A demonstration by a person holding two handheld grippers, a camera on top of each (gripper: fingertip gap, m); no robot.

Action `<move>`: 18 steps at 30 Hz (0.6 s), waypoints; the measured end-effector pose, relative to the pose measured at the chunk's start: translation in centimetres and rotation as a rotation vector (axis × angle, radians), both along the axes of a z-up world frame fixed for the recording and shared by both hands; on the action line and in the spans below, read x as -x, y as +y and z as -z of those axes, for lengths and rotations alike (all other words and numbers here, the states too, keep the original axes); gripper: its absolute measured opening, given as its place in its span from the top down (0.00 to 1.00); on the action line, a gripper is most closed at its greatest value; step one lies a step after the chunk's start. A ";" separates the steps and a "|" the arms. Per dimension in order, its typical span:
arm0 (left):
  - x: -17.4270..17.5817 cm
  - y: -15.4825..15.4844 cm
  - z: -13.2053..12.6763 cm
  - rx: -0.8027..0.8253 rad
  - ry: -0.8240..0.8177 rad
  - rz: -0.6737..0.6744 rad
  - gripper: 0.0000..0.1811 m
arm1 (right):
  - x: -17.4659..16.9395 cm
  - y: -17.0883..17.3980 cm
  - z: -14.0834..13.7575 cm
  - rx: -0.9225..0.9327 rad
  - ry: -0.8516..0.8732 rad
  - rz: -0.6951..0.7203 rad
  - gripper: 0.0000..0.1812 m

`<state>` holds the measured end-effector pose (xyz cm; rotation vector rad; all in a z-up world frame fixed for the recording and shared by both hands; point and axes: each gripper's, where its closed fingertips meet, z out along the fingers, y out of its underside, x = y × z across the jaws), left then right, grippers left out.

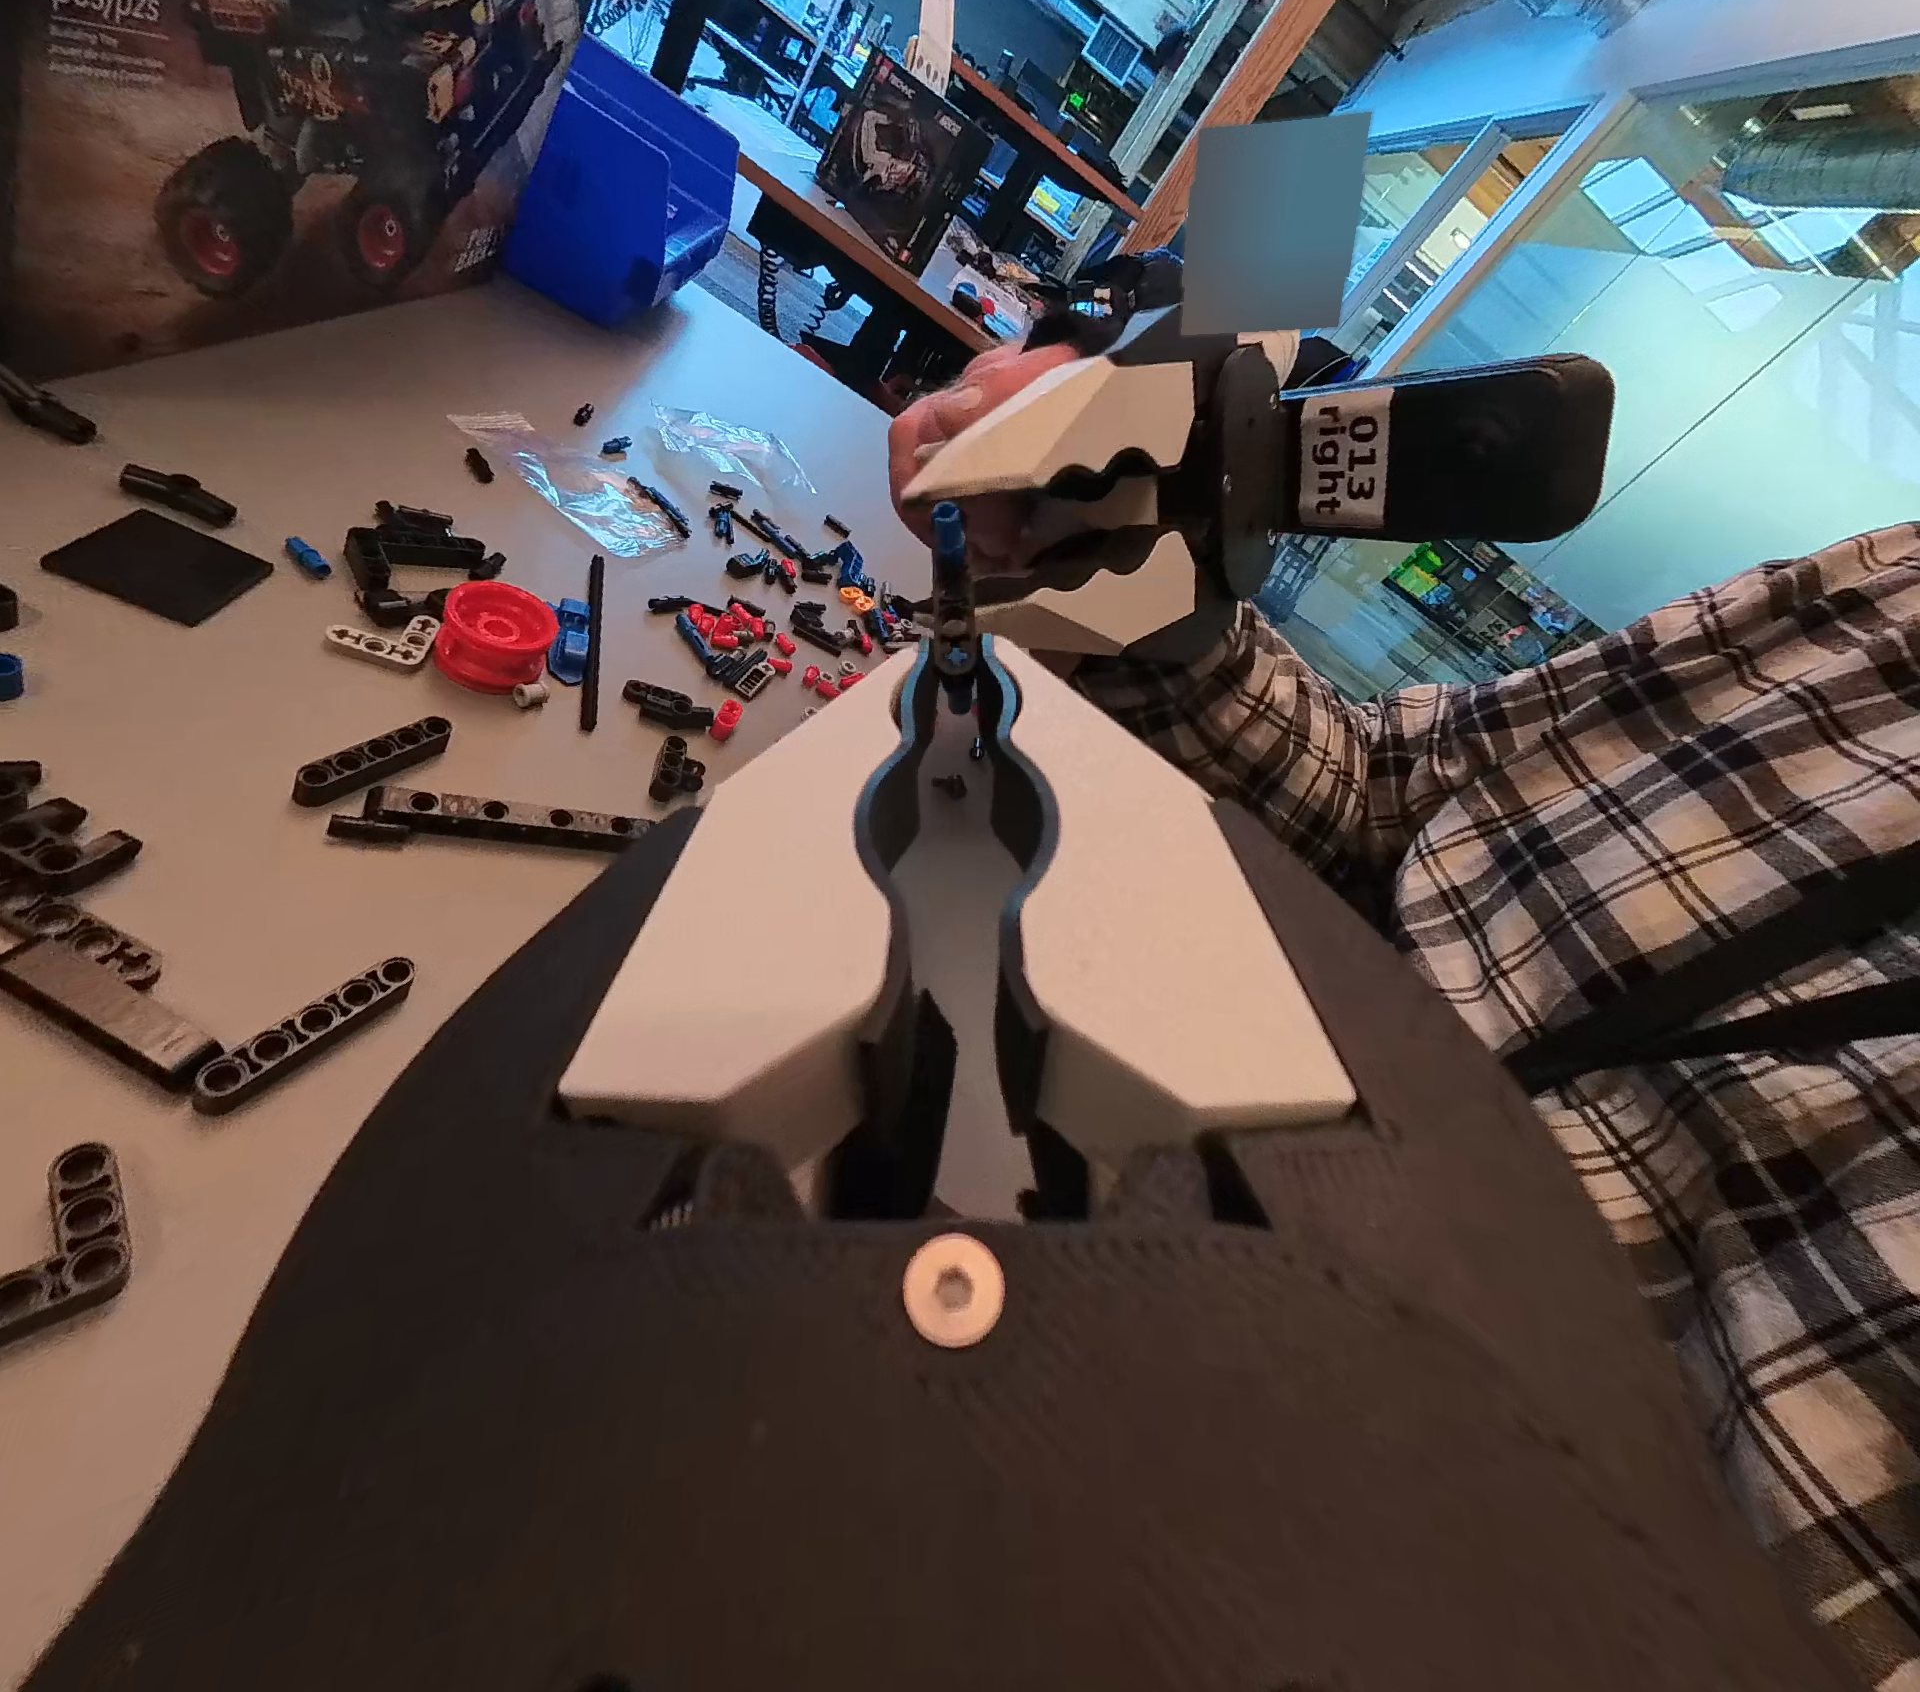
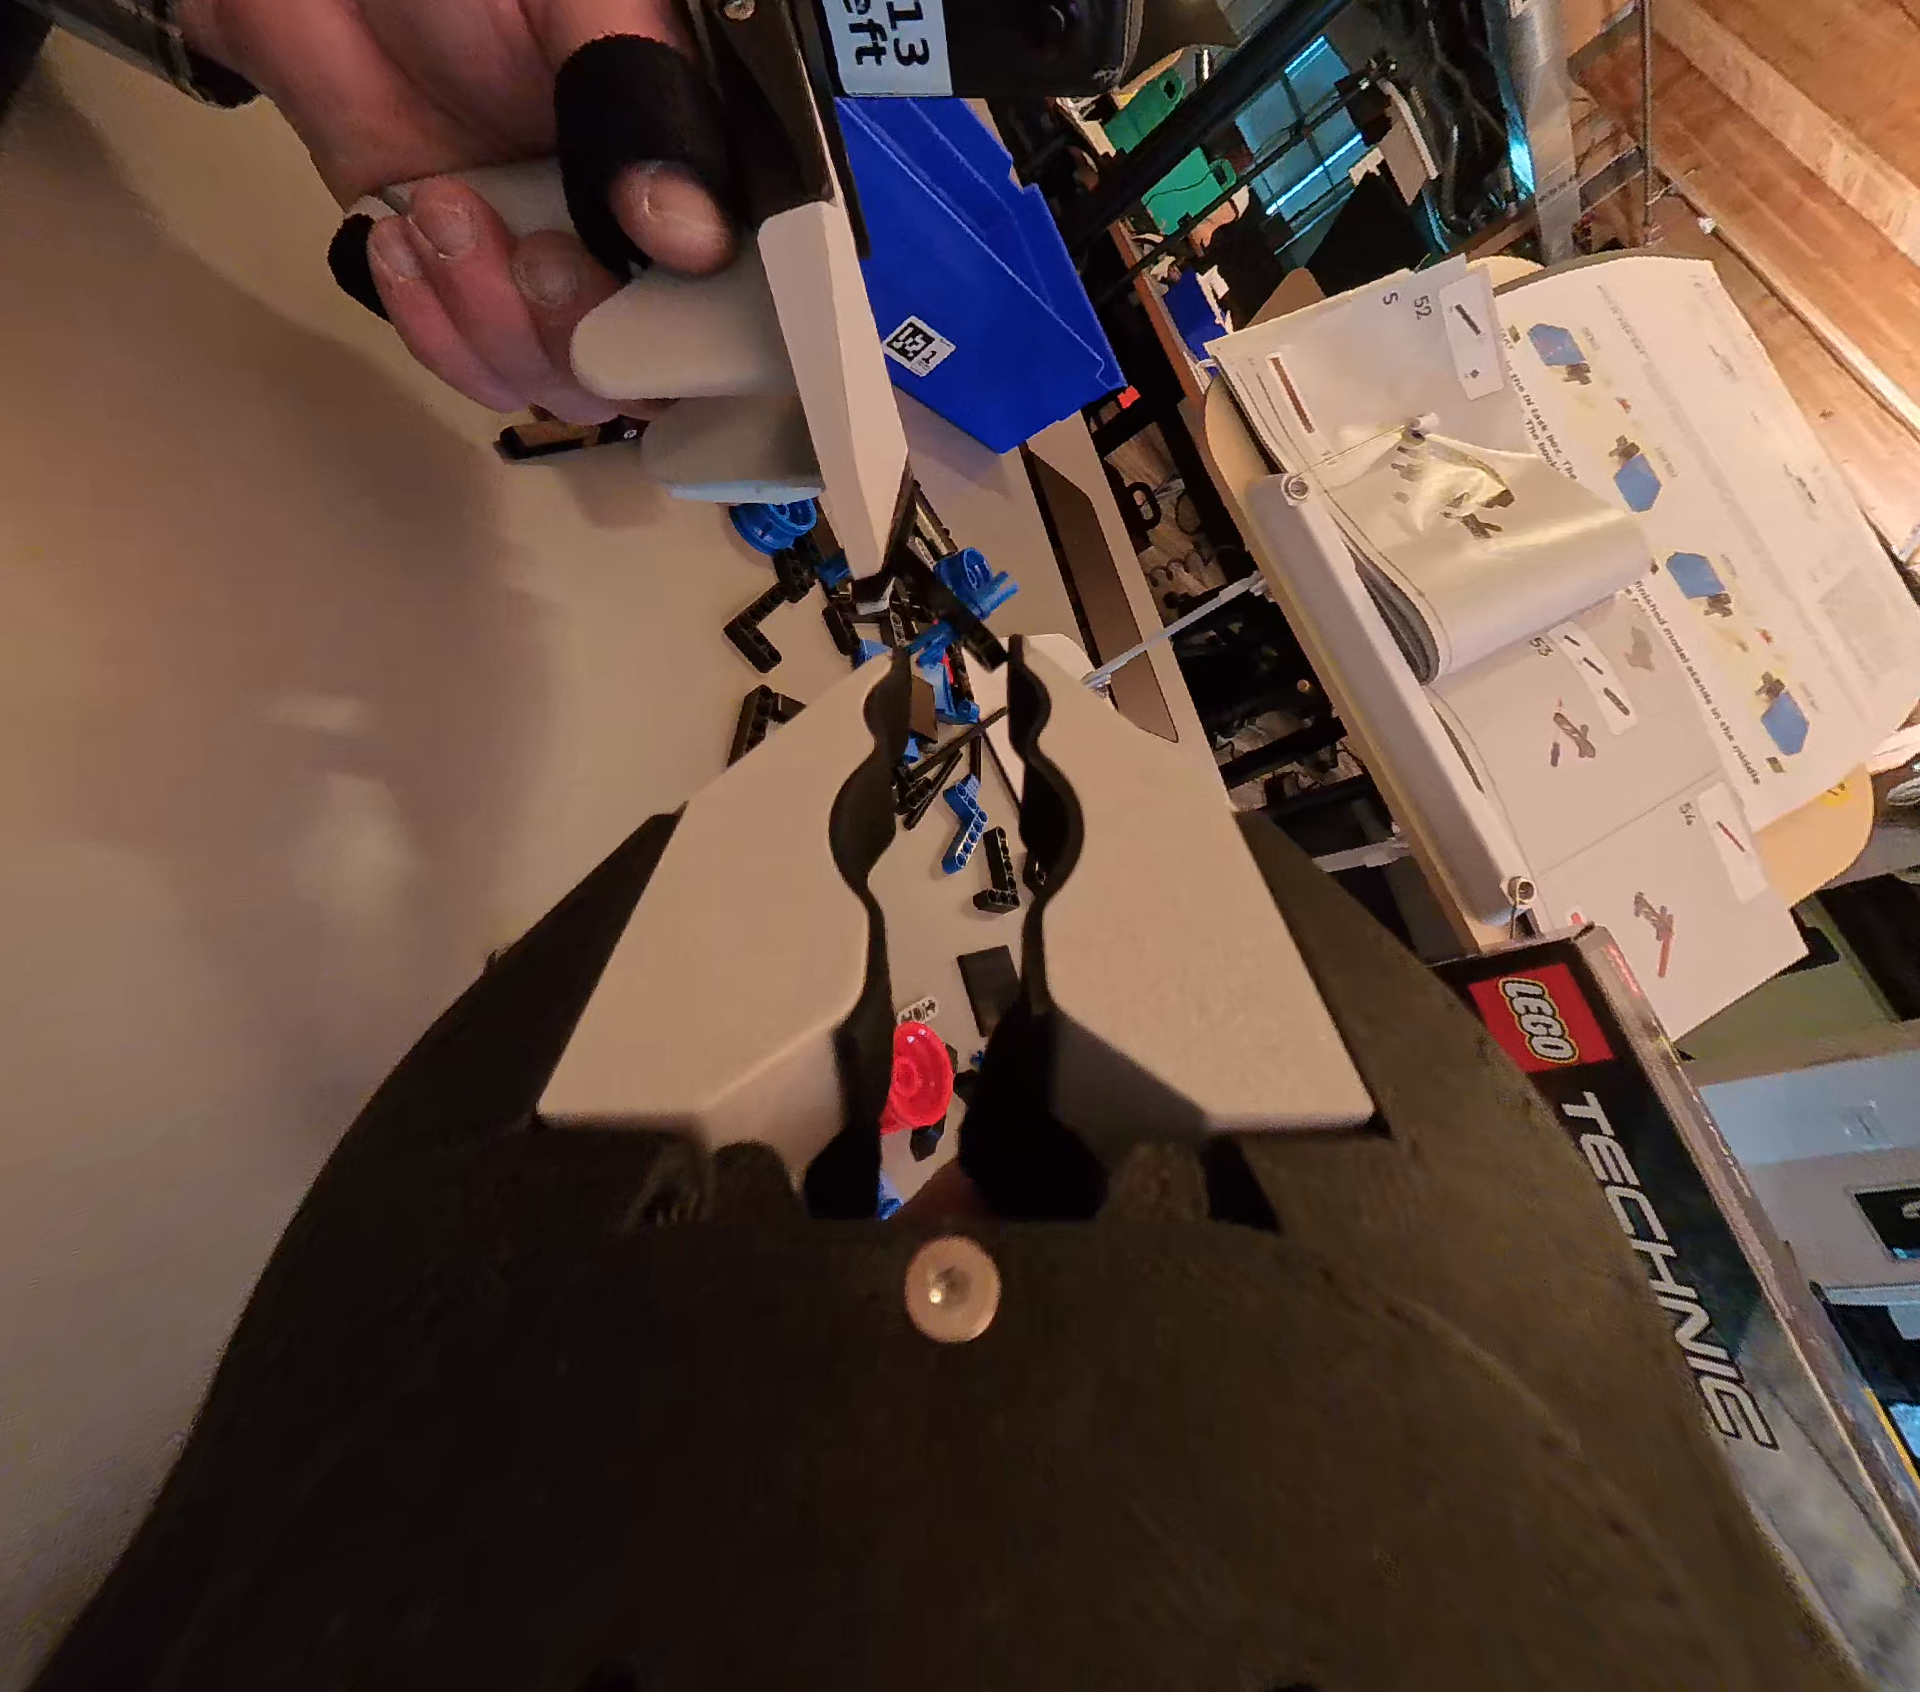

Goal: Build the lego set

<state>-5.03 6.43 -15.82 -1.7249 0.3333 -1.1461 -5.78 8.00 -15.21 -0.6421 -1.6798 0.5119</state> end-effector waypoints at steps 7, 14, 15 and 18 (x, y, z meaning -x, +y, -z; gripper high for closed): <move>0.1 0.1 -0.3 -0.013 -0.009 -0.011 0.98 | 0.0 0.2 0.0 0.037 -0.004 0.001 0.93; 0.1 0.3 -0.5 -0.027 -0.014 -0.029 0.98 | 0.1 0.2 0.1 0.070 -0.006 0.000 0.93; 0.1 0.3 -0.6 -0.030 -0.018 -0.028 0.97 | 0.1 0.2 0.1 0.081 -0.006 -0.003 0.93; 0.0 0.2 -0.9 -0.045 -0.021 -0.028 0.97 | 0.1 0.2 0.0 0.103 -0.004 -0.004 0.93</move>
